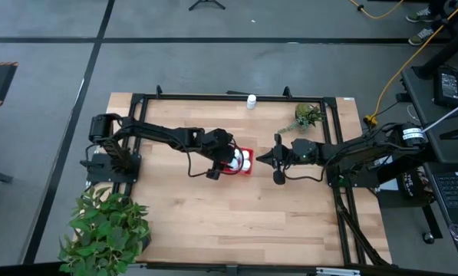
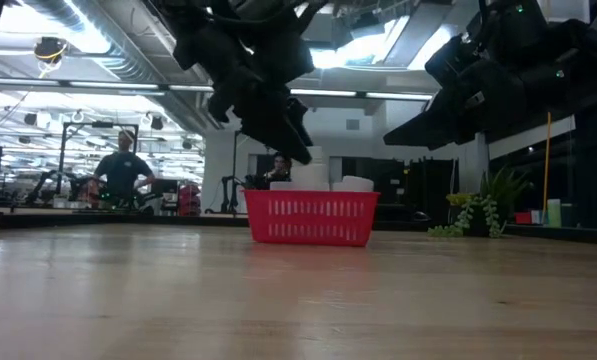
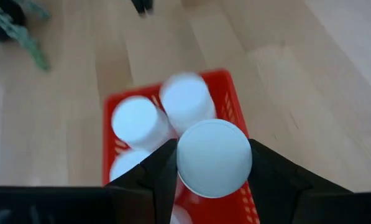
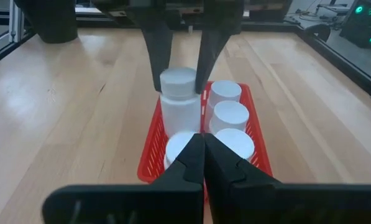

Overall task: Pick and place pill bottles into a basket
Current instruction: Put the white pill bottle into the red basket

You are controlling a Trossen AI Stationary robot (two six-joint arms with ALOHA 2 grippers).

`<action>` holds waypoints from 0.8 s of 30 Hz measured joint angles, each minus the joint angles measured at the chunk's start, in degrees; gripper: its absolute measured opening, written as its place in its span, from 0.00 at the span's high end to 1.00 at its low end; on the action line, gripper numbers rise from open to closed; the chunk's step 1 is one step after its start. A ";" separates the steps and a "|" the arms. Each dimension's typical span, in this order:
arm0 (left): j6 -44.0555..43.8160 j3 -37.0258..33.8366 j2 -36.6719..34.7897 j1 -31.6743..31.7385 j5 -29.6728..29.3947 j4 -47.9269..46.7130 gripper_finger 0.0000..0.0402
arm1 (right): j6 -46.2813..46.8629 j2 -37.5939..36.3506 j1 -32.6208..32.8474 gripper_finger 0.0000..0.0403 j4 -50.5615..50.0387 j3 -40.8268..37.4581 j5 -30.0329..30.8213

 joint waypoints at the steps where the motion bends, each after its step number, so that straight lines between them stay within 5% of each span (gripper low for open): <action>1: 0.00 -0.06 0.02 0.00 0.02 -0.29 0.61 | -0.02 0.00 -0.01 0.99 0.05 0.00 0.00; 24: -0.94 -0.14 2.90 -0.02 -0.05 -0.19 0.61 | 0.14 0.00 -0.01 0.99 -0.04 0.00 0.00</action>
